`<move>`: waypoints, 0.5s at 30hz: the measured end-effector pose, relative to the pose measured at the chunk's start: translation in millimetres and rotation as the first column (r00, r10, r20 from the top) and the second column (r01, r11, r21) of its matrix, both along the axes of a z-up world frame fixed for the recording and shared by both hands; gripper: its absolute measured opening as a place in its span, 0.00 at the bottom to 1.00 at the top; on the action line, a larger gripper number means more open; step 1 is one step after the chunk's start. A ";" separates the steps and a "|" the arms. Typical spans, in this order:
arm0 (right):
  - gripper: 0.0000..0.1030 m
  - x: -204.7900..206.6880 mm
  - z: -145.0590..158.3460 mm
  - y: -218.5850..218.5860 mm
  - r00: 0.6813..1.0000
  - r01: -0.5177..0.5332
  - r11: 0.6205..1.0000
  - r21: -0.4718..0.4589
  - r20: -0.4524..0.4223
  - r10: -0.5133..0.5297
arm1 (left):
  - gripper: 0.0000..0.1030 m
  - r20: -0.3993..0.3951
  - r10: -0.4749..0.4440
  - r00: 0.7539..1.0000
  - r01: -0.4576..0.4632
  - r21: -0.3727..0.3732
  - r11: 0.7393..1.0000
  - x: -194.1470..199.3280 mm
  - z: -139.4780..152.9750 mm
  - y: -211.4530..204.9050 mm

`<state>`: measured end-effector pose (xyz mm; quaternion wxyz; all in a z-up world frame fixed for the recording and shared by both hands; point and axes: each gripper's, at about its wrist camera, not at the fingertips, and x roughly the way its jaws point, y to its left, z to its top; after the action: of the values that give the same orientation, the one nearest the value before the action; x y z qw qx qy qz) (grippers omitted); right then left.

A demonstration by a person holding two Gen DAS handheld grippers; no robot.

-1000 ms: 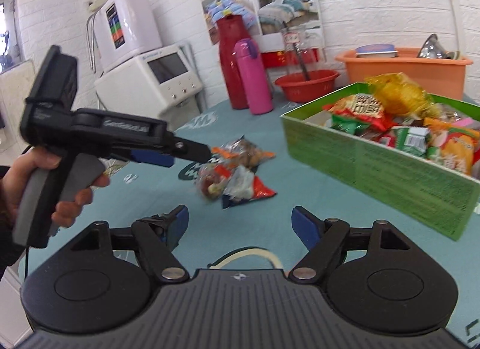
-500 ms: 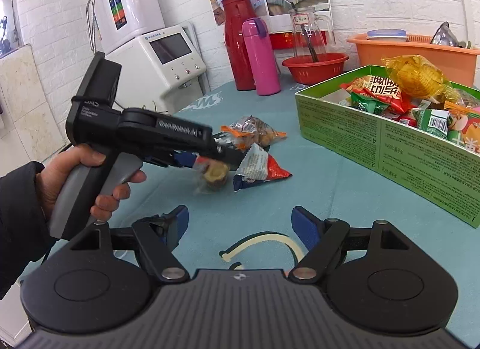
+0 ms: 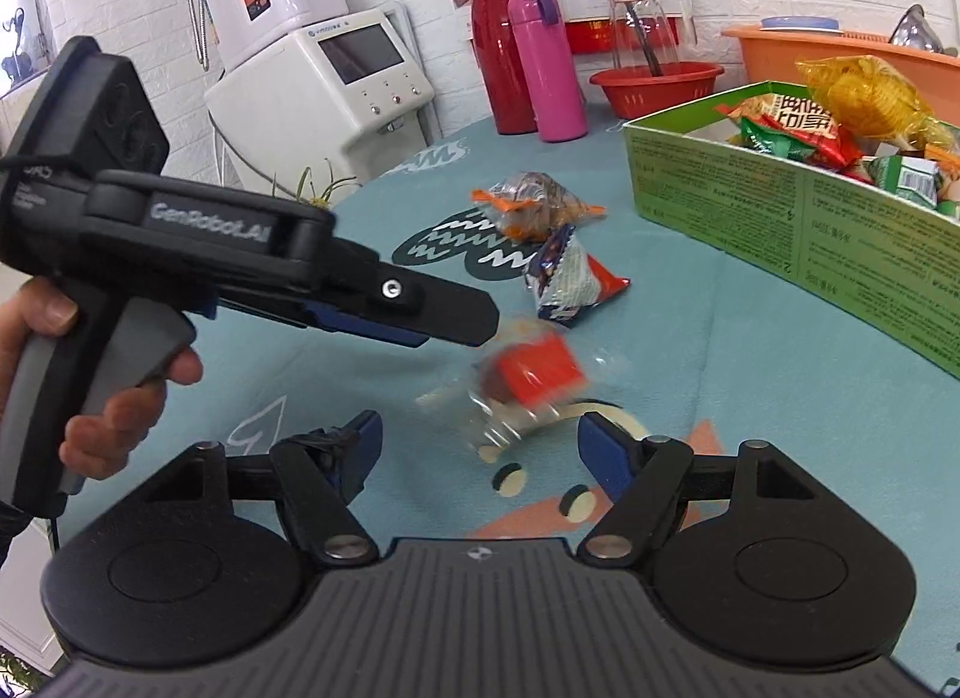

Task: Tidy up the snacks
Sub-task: 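Grasp the clear red-date bag with the left tool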

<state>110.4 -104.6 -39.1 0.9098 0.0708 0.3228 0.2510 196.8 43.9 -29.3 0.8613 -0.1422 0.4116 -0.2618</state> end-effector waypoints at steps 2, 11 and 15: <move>1.00 3.6 -1.3 4.0 1.000 0.008 1.000 -0.005 -0.004 -0.008 | 0.99 -0.003 0.003 1.000 -0.003 -0.005 1.000 -1.8 -1.7 0.2; 1.00 7.2 -3.2 -4.1 0.998 0.068 0.998 -0.010 -0.012 -0.068 | 0.96 -0.042 -0.044 0.998 0.042 -0.045 0.998 11.6 -15.8 -19.5; 1.00 8.6 -2.7 -8.2 0.997 0.080 0.997 0.004 -0.013 -0.080 | 0.90 -0.050 -0.049 0.998 0.046 -0.057 0.997 16.0 -17.5 -23.1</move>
<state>119.0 -112.8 -41.8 0.9170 0.0872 0.3249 0.2145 212.8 20.8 -46.8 0.8397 -0.1632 0.4292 -0.2900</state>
